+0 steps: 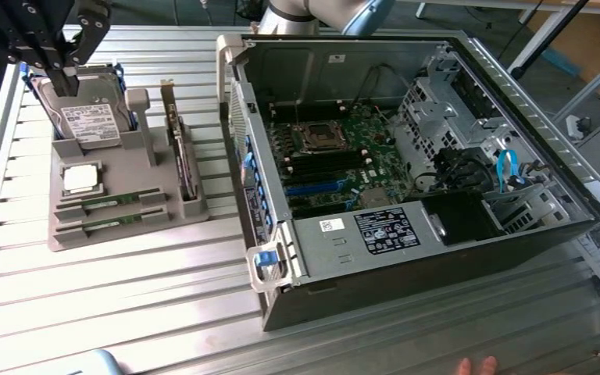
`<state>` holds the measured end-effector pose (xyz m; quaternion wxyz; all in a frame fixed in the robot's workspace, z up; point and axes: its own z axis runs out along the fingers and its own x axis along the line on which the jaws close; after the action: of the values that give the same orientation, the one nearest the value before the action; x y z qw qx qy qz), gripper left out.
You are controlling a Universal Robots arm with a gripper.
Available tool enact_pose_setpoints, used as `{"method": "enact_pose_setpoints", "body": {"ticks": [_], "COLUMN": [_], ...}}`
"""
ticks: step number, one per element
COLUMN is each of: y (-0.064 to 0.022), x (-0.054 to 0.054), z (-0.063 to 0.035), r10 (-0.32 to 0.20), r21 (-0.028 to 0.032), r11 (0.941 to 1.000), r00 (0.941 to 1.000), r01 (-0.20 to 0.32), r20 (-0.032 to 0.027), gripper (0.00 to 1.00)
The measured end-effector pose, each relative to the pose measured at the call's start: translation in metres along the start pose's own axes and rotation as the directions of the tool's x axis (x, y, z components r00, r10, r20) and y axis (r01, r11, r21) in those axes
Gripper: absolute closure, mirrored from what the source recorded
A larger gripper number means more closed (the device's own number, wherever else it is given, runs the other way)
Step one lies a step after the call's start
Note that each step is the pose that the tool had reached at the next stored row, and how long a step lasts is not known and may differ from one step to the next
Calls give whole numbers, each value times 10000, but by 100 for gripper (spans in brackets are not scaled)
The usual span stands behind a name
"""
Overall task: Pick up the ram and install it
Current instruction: 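Reach for the ram, then pick up the ram and move it above insertion slot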
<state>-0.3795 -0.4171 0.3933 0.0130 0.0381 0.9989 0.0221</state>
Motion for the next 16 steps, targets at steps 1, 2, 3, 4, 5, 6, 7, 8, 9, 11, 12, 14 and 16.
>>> {"method": "enact_pose_setpoints", "body": {"ticks": [1,2,3,4,5,6,7,8,9,11,12,14,16], "y": [-10,-23,-31,-37,-39,-39,-39,-39,-39,-39,-39,-39,-39], "x": [-1,-2,-3,-3,-3,-3,-3,-3,-3,-3,-3,-3,-3], "z": [-1,-1,-1,-1,-1,-2,-2,-2,-2,-2,-2,-2,-2], "r10": [0,0,0,-1,0,0,0,0,0,0,0,0,-2], "r21": [0,0,0,0,-1,0,-1,0,0,0,-1,0,0], "r11": [10000,10000,10000,10000,10000,10000,10000,10000,10000,10000,10000,10000,10000], "r00": [10000,10000,10000,10000,10000,10000,10000,10000,10000,10000,10000,10000,10000], "r01": [0,0,0,1,0,0,0,0,0,0,0,0,2], "r20": [0,0,1,1,1,0,0,0,1,1,0,1,1], "gripper": [89,89,89,89,89,89,89,89,89,89,89,89,89]}}
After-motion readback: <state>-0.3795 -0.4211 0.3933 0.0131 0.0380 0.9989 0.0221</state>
